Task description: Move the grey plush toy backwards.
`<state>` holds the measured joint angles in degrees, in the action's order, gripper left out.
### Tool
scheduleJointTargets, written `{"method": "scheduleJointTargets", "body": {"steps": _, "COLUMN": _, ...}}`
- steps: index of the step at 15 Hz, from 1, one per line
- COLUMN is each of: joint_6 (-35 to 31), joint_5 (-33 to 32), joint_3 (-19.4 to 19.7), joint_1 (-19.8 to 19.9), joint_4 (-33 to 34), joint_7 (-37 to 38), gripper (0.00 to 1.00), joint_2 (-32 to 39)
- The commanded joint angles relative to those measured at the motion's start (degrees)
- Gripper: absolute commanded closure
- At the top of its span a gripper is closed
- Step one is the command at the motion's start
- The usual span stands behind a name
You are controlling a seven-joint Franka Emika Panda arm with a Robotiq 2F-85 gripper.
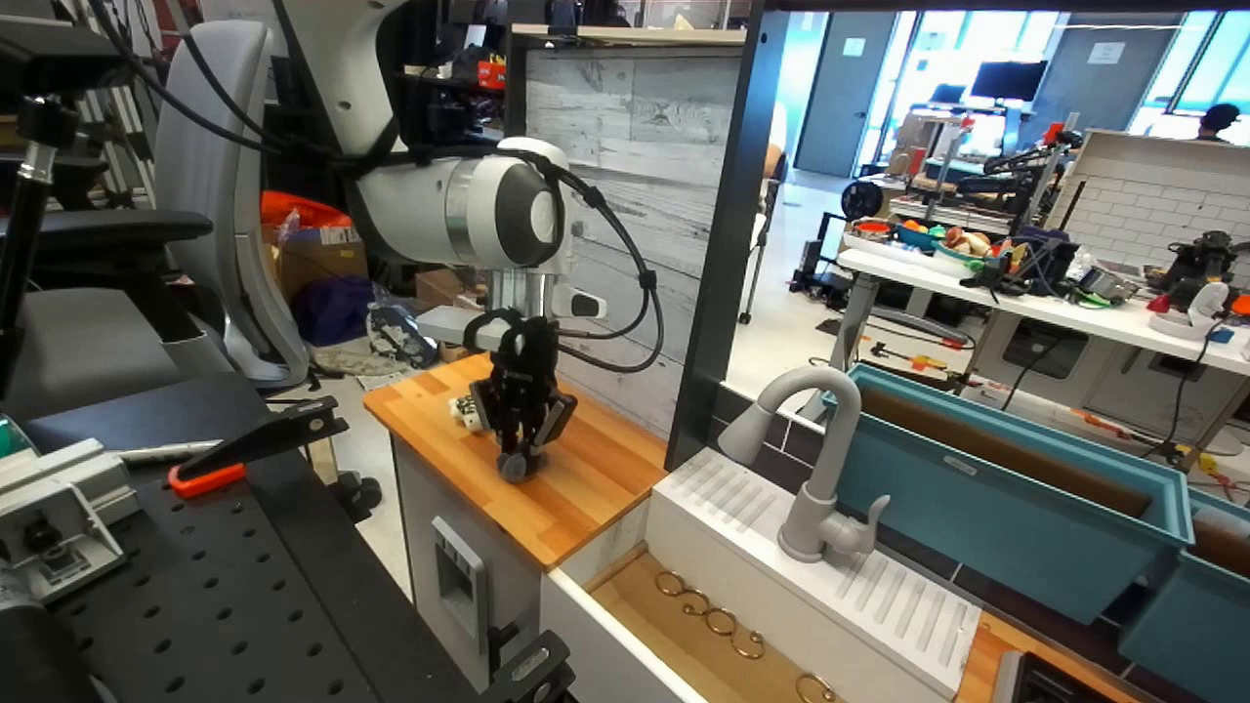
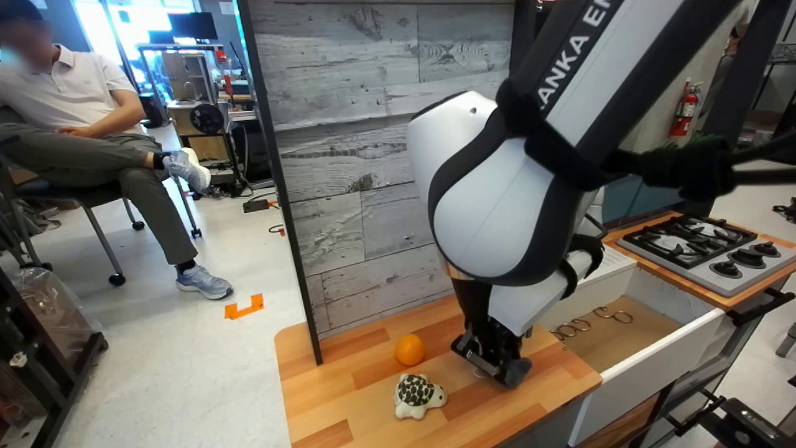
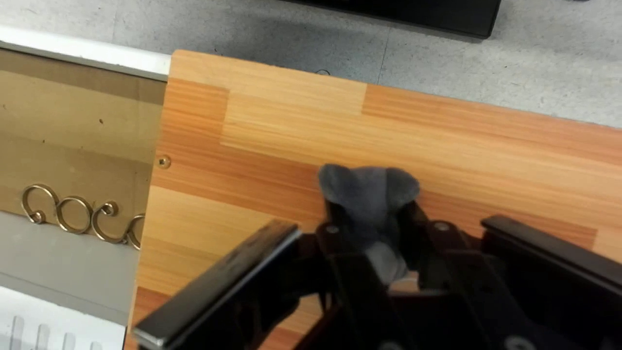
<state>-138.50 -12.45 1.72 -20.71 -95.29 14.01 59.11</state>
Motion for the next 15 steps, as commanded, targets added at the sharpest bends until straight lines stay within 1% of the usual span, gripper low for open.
{"method": "scheduleJointTargets", "body": {"steps": 1, "joint_6": -0.38, "joint_5": 0.18, "joint_3": -0.87, "joint_1": 0.40, "joint_4": -0.62, "joint_7": -1.15, "gripper": 0.99, "joint_2": -3.30}}
{"method": "scheduleJointTargets", "body": {"steps": 3, "joint_6": -1.28, "joint_5": 0.08, "joint_3": -0.96, "joint_1": 0.40, "joint_4": -0.25, "joint_7": -1.12, "gripper": 0.96, "joint_2": -4.62}}
{"method": "scheduleJointTargets", "body": {"steps": 4, "joint_6": -1.23, "joint_5": -0.06, "joint_3": -0.83, "joint_1": 0.31, "joint_4": 0.80, "joint_7": -1.00, "gripper": 0.98, "joint_2": -4.70}}
{"method": "scheduleJointTargets", "body": {"steps": 6, "joint_6": -2.16, "joint_5": -0.95, "joint_3": -0.03, "joint_1": -0.09, "joint_4": 2.43, "joint_7": -0.71, "gripper": 0.97, "joint_2": -4.60}}
{"method": "scheduleJointTargets", "body": {"steps": 12, "joint_6": -1.47, "joint_5": -1.45, "joint_3": 1.61, "joint_1": 0.16, "joint_4": 6.81, "joint_7": -1.06, "gripper": 0.97, "joint_2": -1.77}}
{"method": "scheduleJointTargets", "body": {"steps": 15, "joint_6": -2.37, "joint_5": -2.37, "joint_3": 2.57, "joint_1": 0.03, "joint_4": 8.28, "joint_7": -1.41, "gripper": 0.97, "joint_2": 0.16}}
